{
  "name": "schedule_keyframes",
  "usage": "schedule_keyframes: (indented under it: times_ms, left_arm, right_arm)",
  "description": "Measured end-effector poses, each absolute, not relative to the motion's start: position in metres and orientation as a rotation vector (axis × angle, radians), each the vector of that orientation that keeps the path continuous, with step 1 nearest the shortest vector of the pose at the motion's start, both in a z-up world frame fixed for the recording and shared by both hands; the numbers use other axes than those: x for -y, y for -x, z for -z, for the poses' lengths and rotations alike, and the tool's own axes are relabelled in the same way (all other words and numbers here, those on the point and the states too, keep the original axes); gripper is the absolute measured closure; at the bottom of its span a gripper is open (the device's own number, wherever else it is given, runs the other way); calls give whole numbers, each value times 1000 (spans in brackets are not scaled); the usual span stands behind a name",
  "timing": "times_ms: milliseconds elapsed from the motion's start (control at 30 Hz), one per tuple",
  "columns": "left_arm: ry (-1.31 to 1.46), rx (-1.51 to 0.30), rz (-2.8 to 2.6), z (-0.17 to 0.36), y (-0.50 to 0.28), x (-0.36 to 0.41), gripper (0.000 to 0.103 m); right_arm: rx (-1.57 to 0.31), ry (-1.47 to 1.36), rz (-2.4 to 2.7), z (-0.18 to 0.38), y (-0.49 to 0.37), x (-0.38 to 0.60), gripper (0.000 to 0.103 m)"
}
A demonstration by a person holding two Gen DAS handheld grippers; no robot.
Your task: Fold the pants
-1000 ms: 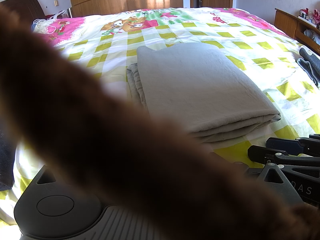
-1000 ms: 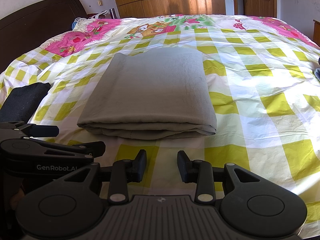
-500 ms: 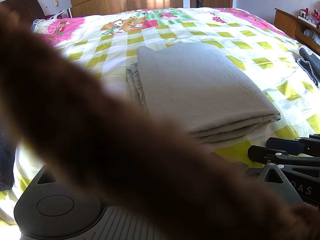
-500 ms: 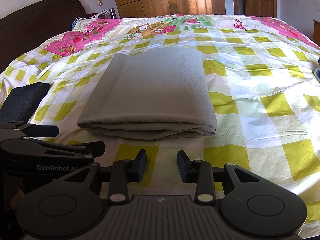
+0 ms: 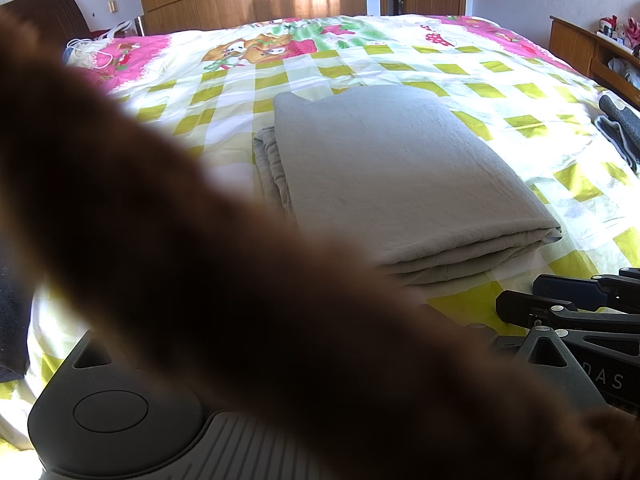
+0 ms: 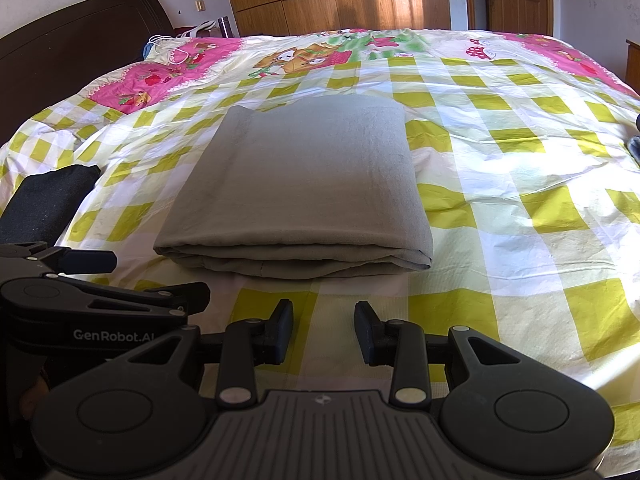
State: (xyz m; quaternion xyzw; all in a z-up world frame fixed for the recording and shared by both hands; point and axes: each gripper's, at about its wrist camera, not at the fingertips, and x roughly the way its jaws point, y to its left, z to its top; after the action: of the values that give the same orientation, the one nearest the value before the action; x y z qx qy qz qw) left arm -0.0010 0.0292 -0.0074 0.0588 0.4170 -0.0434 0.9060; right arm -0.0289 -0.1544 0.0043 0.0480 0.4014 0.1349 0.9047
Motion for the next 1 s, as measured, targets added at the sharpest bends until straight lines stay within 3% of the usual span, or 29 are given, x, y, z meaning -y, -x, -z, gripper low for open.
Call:
schedule_keyframes:
  times_ms: [1000]
  left_arm:
    - [-129,-854,91,7,2,-26,2]
  right_arm:
    - [-829,-98,-277,-4,29,156,55]
